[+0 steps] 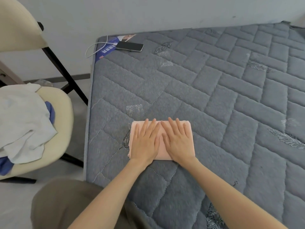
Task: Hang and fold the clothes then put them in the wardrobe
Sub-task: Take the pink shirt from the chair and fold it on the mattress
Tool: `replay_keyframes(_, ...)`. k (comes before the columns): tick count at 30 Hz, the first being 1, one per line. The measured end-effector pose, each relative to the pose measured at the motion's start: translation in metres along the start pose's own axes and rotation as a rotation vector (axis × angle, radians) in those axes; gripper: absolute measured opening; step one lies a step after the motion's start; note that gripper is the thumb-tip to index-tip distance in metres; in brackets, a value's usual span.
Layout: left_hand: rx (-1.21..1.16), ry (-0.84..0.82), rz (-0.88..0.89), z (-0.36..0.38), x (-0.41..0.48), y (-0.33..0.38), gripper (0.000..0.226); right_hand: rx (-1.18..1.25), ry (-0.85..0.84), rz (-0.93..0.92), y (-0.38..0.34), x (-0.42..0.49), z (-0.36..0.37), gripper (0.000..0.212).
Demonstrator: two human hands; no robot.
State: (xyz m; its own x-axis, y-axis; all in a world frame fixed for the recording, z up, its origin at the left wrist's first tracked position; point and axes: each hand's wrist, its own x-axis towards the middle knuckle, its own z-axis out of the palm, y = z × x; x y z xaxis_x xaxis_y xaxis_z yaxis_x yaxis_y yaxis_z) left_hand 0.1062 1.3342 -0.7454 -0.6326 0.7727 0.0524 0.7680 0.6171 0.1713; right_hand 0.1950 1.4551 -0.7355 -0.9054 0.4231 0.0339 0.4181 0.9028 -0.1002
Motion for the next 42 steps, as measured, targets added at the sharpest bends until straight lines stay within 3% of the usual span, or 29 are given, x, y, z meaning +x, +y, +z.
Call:
replay_keyframes(7, -0.083, 0.023, -0.245, -0.003, -0.002, -0.009, 0.051, 0.159, 0.042, 0.179, 0.015, 0.0, 0.009, 0.049)
replay_keyframes(11, -0.16, 0.027, -0.373, -0.005, -0.003, -0.006, 0.053, 0.412, 0.096, 0.341, 0.018, -0.005, 0.01, 0.049)
replay_keyframes(18, -0.395, 0.062, -0.656, -0.015, 0.003, -0.003, 0.065, 0.698, 0.135, 0.453, 0.024, -0.014, 0.006, 0.06)
replay_keyframes(29, -0.45, 0.068, -0.664, -0.015, -0.001, -0.007, 0.069, 0.666, 0.072, 0.64, 0.008, -0.006, 0.0, 0.06)
replay_keyframes(42, -0.736, 0.052, -0.66, -0.021, 0.012, -0.025, 0.061, 0.873, 0.069, 0.616, 0.016, 0.004, -0.017, 0.057)
